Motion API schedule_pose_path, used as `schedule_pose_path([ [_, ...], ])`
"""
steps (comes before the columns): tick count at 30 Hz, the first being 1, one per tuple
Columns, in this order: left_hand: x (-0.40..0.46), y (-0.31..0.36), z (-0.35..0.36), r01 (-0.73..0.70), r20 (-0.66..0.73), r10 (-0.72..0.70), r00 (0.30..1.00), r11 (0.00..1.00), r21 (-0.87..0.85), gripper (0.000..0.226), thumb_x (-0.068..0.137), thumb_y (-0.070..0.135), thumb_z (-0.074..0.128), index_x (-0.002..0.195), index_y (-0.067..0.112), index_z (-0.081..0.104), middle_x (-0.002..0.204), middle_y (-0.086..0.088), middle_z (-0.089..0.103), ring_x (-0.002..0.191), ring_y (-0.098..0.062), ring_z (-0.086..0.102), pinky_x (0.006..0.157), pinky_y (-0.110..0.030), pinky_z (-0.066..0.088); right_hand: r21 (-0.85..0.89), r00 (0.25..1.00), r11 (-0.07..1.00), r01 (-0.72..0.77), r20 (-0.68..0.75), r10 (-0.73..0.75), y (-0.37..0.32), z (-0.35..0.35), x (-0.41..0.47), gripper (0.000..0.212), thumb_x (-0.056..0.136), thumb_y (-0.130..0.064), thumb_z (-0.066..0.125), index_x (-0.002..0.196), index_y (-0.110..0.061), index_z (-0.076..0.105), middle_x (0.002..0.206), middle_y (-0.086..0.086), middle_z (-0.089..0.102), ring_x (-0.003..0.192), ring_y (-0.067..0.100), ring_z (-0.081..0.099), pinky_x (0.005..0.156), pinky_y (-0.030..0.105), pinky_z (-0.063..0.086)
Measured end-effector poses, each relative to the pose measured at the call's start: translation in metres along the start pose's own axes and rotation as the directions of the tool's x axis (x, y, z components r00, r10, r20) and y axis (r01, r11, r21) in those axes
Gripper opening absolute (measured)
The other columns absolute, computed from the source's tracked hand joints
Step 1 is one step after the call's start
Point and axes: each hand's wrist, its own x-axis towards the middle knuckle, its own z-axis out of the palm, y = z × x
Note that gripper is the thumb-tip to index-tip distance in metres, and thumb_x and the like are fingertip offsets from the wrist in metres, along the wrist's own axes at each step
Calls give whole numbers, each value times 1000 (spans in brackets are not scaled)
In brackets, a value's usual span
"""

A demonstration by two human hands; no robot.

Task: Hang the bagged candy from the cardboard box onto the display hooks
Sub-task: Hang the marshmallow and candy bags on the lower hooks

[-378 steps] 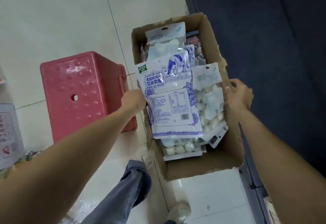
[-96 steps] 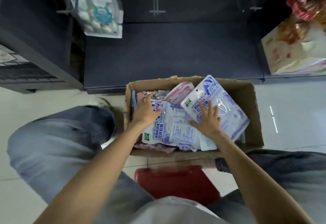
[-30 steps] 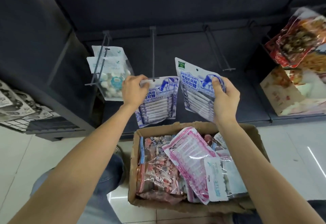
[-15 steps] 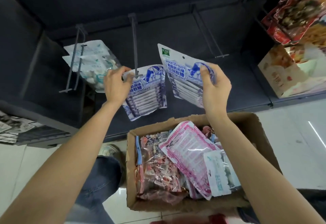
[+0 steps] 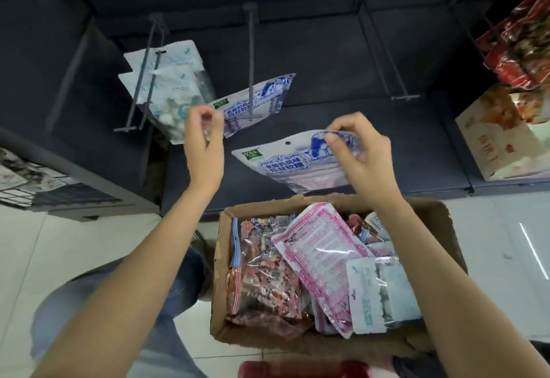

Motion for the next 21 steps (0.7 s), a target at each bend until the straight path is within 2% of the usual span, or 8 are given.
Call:
schedule_pose_path([
  [2,-32,3,-14,-91,134,87,987,995,26,22,92,38,49,104,19,48,103,9,52,97,-6,50,88,-19,37,48,997,996,80,12,-80,-1,15,6,5,92,-21,55,96,-24,55,96,-13,58,94,2,59,77,14,49],
  [5,-42,-12,-30,-182,250,118,961,951,248,37,88,41,55,110,12,58,106,9,53,104,-12,49,90,-25,35,116,996,990,84,30,-88,4,39,16,9,92,-14,59,95,-22,59,101,-4,62,102,14,58,88,19,46],
  [7,-32,-22,-35,-193,249,110,962,919,343,30,88,35,59,98,9,67,92,6,62,90,-20,56,79,-29,36,113,996,992,-59,73,50,15,52,23,10,92,-16,60,94,-26,59,100,-8,65,104,15,58,91,26,48],
  [9,-20,-26,-36,-187,298,79,951,916,354,19,89,26,64,94,8,70,84,3,67,71,-15,57,69,-24,39,83,970,968,-236,86,229,28,63,31,7,94,-21,57,92,-27,60,97,-4,67,98,23,63,85,41,53],
  [11,-9,-23,-33,-125,300,20,954,934,335,18,91,25,63,98,9,69,81,6,64,61,-7,51,58,-12,38,74,937,934,-350,43,347,33,70,40,10,96,-17,53,90,-19,60,93,3,67,91,30,64,80,41,53],
  [15,10,-20,-26,85,133,-123,983,961,264,20,92,30,60,102,14,66,87,11,60,77,-5,54,58,-4,33,64,934,934,-353,-37,356,26,83,57,14,97,-16,50,86,-14,58,90,5,67,83,24,62,74,29,51],
  [19,15,-36,-20,150,132,-197,971,941,302,22,92,34,60,103,16,66,86,9,62,80,-9,55,60,-18,35,3,930,932,-362,-71,361,28,90,65,14,96,-15,51,88,-12,62,84,0,64,76,15,56,72,26,47],
  [21,16,-42,-16,161,143,-216,966,933,322,25,92,37,58,105,17,66,92,3,67,84,-15,59,63,-26,36,-27,919,921,-389,-87,385,33,92,66,12,96,-18,51,89,-16,61,87,2,66,80,20,61,75,31,51],
])
